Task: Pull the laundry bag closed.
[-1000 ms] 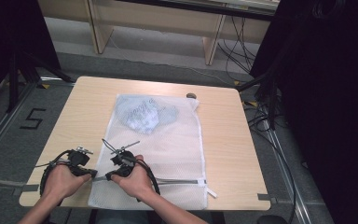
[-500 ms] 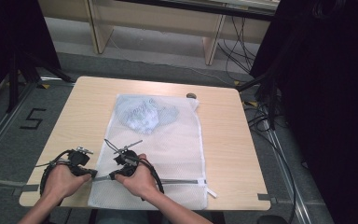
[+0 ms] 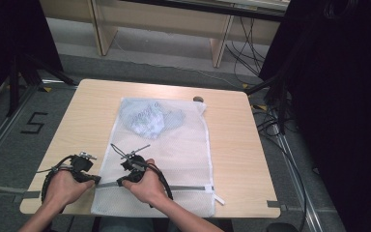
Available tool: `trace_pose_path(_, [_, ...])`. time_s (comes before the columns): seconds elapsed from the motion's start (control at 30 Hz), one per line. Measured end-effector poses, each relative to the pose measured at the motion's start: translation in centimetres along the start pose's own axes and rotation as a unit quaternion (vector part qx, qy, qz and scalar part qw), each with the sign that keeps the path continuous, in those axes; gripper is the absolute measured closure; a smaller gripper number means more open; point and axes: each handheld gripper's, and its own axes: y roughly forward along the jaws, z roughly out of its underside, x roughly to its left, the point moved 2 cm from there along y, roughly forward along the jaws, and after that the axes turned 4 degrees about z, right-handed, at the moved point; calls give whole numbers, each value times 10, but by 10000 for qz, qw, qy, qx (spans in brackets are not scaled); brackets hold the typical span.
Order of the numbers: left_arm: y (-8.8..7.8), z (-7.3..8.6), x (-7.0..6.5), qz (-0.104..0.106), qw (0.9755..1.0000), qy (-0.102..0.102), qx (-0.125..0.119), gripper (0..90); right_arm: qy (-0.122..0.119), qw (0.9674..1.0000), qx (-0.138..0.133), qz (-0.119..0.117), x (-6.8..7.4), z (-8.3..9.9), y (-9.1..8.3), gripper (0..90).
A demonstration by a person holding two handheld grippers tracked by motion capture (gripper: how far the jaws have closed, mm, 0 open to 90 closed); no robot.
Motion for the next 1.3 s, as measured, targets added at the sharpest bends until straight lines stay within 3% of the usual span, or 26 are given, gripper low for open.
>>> trace_pose_path(0.07, [0, 0, 0, 0, 10000, 0, -3, 900, -32, 10000, -24, 6, -1, 0, 0, 870])
trace_pose_path(0.1, [0, 0, 0, -24, 10000, -14, -28, 900, 141, 9998, 98, -36, 1, 1, -3, 870])
trace_pose_path(0.13, [0, 0, 0, -24, 10000, -14, -28, 900, -26, 10000, -35, 22, -2, 1, -2, 870])
trace_pose_path(0.17, [1, 0, -1, -17, 10000, -54, -69, 900, 23, 10000, 4, 25, -2, 2, -3, 870])
trace_pose_path(0.2, [1, 0, -1, -17, 10000, -54, -69, 900, -131, 9999, -63, -4, -5, 1, -2, 870])
trace_pose_path(0.27, [1, 0, -1, -26, 9999, -86, -91, 900, 11, 10000, -8, 26, -4, 2, -4, 870])
trace_pose_path(0.33, [0, 0, 0, 1, 10000, 39, 26, 900, -136, 9999, -59, 21, -7, 2, -4, 870])
trace_pose_path(0.37, [0, 0, 0, 2, 10000, 18, 7, 900, 21, 10000, 0, 40, -6, 3, -5, 870])
trace_pose_path(0.47, [0, 0, 0, 5, 10000, 13, 7, 900, 104, 9999, 53, 6, -6, 4, -6, 870])
trace_pose_path(0.5, [0, 0, 0, 6, 10000, 8, -3, 900, -79, 10000, -52, 12, -9, 4, -6, 869])
trace_pose_path(0.6, [0, 0, 0, 5, 10000, 11, -5, 900, 79, 10000, 0, 27, -8, 5, -8, 870])
trace_pose_path(0.73, [0, 0, -1, -58, 10000, -24, -19, 900, 37, 10000, 16, 65, -10, 5, -11, 869])
trace_pose_path(0.77, [0, 0, 0, -24, 10000, 22, -11, 900, 345, 9991, 249, 81, -7, 6, -14, 869])
trace_pose_path(0.8, [0, 0, 0, -47, 10000, 6, -9, 900, -13, 10000, 8, 51, -12, 6, -12, 870])
trace_pose_path(0.87, [0, 0, 0, -1, 10000, 9, -1, 900, 65, 9999, 36, 78, -12, 7, -13, 869])
trace_pose_path(0.9, [0, 0, 0, -42, 10000, 8, -8, 900, -88, 9999, -3, 84, -14, 6, -13, 870])
trace_pose_path(0.97, [1, 0, -2, -89, 9999, -105, -103, 900, 48, 10000, 46, 74, -13, 7, -14, 870])
trace_pose_path(1.0, [-1, 0, 0, -57, 10000, 3, -3, 900, 163, 9998, 110, 35, -11, 8, -15, 870])
trace_pose_path(1.03, [0, 0, -1, -60, 10000, -14, -27, 900, 189, 9997, 130, 15, -11, 8, -15, 869])
trace_pose_path(1.17, [0, 0, -1, -60, 10000, 14, -9, 900, 73, 9999, 71, 47, -13, 8, -15, 870])
trace_pose_path(1.2, [1, 0, -2, -85, 9999, -75, -94, 900, 21, 10000, 65, 54, -15, 8, -16, 870])
trace_pose_path(1.27, [-1, 0, 0, -56, 10000, 25, 1, 900, 186, 9997, 156, 34, -14, 9, -18, 870])
trace_pose_path(1.3, [0, 0, 0, -57, 10000, 19, -6, 900, 20, 9999, 43, 94, -17, 9, -18, 870])
